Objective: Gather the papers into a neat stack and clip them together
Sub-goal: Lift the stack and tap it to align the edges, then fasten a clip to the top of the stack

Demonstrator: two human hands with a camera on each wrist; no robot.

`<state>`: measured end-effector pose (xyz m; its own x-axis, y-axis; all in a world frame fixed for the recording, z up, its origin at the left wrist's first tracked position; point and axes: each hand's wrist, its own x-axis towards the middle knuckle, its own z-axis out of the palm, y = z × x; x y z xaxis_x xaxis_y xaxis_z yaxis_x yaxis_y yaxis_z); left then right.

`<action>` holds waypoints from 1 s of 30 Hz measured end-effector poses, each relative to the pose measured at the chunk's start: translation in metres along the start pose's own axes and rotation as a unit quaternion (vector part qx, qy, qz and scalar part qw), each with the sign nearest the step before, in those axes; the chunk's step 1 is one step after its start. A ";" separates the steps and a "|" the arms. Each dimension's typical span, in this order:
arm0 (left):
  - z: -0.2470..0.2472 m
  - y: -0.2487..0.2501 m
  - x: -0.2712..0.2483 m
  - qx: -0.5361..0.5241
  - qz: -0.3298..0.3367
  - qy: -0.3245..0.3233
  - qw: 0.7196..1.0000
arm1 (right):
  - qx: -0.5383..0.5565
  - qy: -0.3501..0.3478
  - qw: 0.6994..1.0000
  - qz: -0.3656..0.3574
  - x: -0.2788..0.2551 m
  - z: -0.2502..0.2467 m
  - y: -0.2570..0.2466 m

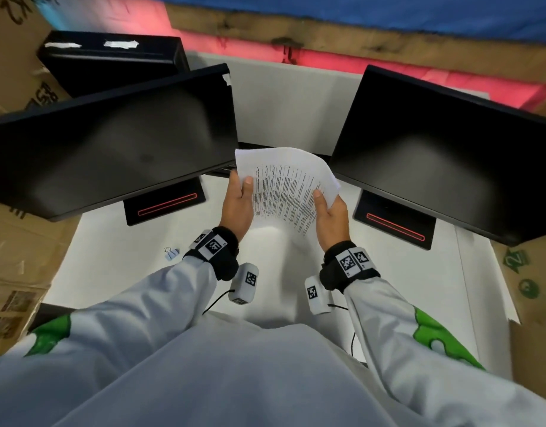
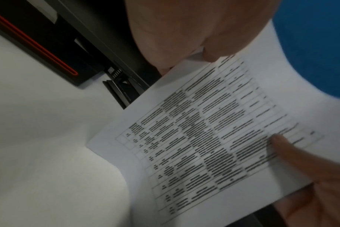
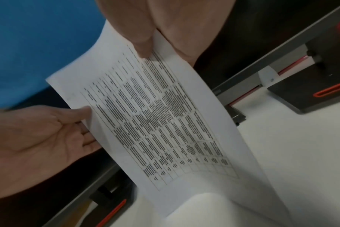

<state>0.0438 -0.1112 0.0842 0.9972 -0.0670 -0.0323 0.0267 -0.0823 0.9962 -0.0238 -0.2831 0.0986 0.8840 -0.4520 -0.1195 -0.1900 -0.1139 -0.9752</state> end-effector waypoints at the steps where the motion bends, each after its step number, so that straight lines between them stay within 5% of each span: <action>1: 0.001 -0.003 -0.001 0.011 0.001 -0.002 1.000 | 0.000 0.001 1.000 0.008 -0.001 0.001 0.001; 10: -0.009 -0.019 -0.008 0.028 -0.015 -0.034 0.999 | -0.010 -0.004 1.000 0.025 -0.006 0.002 0.008; 13: -0.043 -0.041 -0.002 0.136 -0.035 -0.043 0.989 | -0.043 -0.035 0.998 -0.002 -0.014 -0.004 0.002; 15: -0.079 -0.072 0.001 0.304 -0.088 -0.008 0.949 | -0.072 -0.072 0.994 -0.032 -0.020 -0.007 -0.002; 18: -0.134 -0.112 -0.008 0.517 -0.224 0.039 0.825 | -0.118 -0.107 0.985 -0.068 -0.028 -0.013 -0.010; 19: -0.147 -0.120 -0.013 0.530 -0.258 0.046 0.806 | -0.129 -0.117 0.982 -0.075 -0.029 -0.015 -0.013; 26: -0.179 -0.152 -0.026 0.552 -0.265 0.009 0.790 | -0.170 -0.180 0.963 -0.107 -0.033 -0.027 -0.023; 30: -0.179 -0.153 -0.023 0.522 -0.278 0.017 0.806 | -0.177 -0.179 0.963 -0.099 -0.032 -0.031 -0.024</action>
<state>0.0294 0.0809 -0.0529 0.8527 0.2955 -0.4307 0.4156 -0.8834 0.2167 -0.0608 -0.2936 0.1312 0.9963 -0.0639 -0.0569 -0.0809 -0.4892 -0.8684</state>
